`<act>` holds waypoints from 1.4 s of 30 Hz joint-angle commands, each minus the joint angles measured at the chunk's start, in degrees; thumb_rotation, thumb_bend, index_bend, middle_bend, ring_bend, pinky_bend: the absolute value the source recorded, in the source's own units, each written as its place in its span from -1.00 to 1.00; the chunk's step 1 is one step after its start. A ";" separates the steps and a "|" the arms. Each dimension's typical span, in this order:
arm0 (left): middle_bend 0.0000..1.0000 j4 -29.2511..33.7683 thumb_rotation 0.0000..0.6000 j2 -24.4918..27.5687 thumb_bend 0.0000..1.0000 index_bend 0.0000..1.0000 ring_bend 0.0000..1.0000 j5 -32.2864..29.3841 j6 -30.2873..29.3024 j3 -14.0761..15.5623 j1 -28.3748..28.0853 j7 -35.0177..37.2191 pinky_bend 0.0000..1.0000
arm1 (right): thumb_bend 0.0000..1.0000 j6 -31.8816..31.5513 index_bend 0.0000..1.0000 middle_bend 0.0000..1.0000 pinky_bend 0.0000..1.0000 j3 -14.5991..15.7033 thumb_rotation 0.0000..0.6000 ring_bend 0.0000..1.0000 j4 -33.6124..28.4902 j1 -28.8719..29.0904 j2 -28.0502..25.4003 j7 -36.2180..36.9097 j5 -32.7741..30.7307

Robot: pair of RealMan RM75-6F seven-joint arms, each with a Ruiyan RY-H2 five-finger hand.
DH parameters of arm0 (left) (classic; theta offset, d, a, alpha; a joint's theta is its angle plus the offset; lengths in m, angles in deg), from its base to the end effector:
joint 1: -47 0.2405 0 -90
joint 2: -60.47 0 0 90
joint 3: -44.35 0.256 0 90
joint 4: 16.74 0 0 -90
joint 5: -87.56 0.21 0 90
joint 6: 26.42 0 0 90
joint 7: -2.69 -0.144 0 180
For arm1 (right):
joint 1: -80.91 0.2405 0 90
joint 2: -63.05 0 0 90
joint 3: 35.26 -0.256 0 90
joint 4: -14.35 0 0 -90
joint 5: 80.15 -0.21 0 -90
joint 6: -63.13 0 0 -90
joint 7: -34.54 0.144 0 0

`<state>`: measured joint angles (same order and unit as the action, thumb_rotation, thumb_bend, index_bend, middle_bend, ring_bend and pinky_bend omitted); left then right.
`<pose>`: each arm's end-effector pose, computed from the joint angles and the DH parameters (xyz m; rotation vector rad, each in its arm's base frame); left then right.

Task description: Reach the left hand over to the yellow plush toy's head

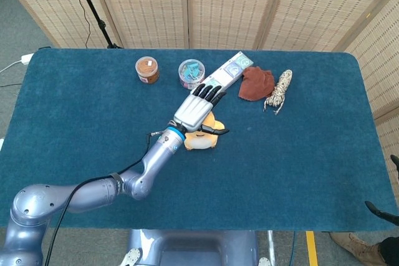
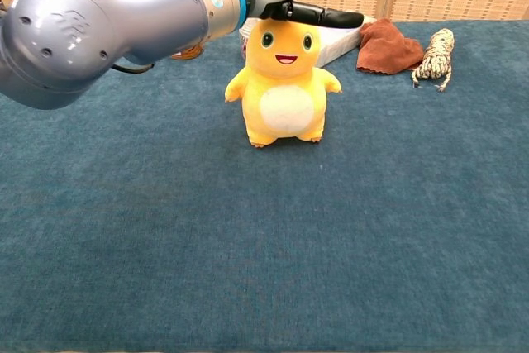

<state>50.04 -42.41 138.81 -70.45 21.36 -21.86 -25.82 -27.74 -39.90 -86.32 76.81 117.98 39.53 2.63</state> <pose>0.0263 0.4164 -0.0636 -1.9944 -0.7625 -1.0603 -0.3154 -0.1370 0.2158 1.1619 -0.9536 0.9012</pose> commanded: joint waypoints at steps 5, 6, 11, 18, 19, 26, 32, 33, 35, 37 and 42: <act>-1.00 -5.54 -0.89 -3.62 -1.00 -1.00 -1.00 1.82 1.14 1.34 -1.80 3.20 -1.00 | -1.00 0.06 -1.00 -1.00 -1.00 -0.15 1.00 -1.00 0.17 -0.03 -0.19 0.57 -0.31; -1.00 -6.39 -0.89 -4.05 -1.00 -1.00 -1.00 1.98 1.31 1.51 -1.88 3.76 -1.00 | -1.00 0.12 -1.00 -1.00 -1.00 -0.16 1.00 -1.00 0.21 -0.03 -0.23 0.72 -0.38; -1.00 -9.22 -0.90 -5.50 -1.00 -1.00 -1.00 4.15 1.46 2.49 -1.95 6.46 -1.00 | -1.00 0.26 -1.00 -1.00 -1.00 -0.18 1.00 -1.00 0.32 0.01 -0.31 0.97 -0.44; -1.00 -13.67 -0.89 -7.75 -1.00 -1.00 -1.00 7.15 1.91 3.89 -1.87 10.46 -1.00 | -1.00 0.65 -1.00 -1.00 -1.00 -0.06 1.00 -1.00 0.31 0.14 -0.32 1.05 -0.39; -1.00 -14.49 -0.89 -8.20 -1.00 -1.00 -1.00 7.52 2.13 4.10 -1.86 11.12 -1.00 | -1.00 0.70 -1.00 -1.00 -1.00 -0.07 1.00 -1.00 0.32 0.16 -0.33 1.05 -0.43; -1.00 -18.93 -0.89 -10.62 -1.00 -1.00 -1.00 9.76 2.98 4.81 -2.33 14.26 -1.00 | -1.00 1.20 -1.00 -1.00 -1.00 -0.07 1.00 -1.00 0.34 0.29 -0.44 1.34 -0.76; -1.00 -19.56 -0.89 -10.79 -1.00 -1.00 -1.00 11.23 1.96 4.46 -2.64 15.22 -1.00 | -1.00 1.24 -1.00 -1.00 -1.00 -0.06 1.00 -1.00 0.28 0.24 -0.68 1.89 -0.75; -1.00 -19.22 -0.89 -10.55 -1.00 -1.00 -1.00 11.45 1.55 4.36 -2.60 15.18 -1.00 | -1.00 1.19 -1.00 -1.00 -1.00 -0.04 1.00 -1.00 0.28 0.22 -0.72 1.97 -0.68; -1.00 -17.66 -0.89 -9.58 -1.00 -1.00 -1.00 11.81 0.49 4.00 -2.36 15.02 -1.00 | -1.00 1.03 -1.00 -1.00 -1.00 0.03 1.00 -1.00 0.22 0.13 -0.78 2.11 -0.47; -1.00 -15.32 -0.89 -8.19 -1.00 -1.00 -1.00 11.98 -0.62 3.68 -1.87 14.51 -1.00 | -1.00 0.81 -1.00 -1.00 -1.00 0.11 1.00 -1.00 0.12 0.04 -0.84 2.22 -0.19; -1.00 -6.18 -0.89 -2.91 -1.00 -1.00 -1.00 12.13 -4.20 2.52 0.16 12.85 -1.00 | -1.00 0.37 -1.00 -1.00 -1.00 0.36 1.00 -1.00 -0.09 -0.16 -0.89 2.27 0.52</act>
<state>39.28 -48.41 150.73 -72.40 24.68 -23.01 -11.87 -27.35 -39.56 -86.38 76.68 117.10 41.80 3.12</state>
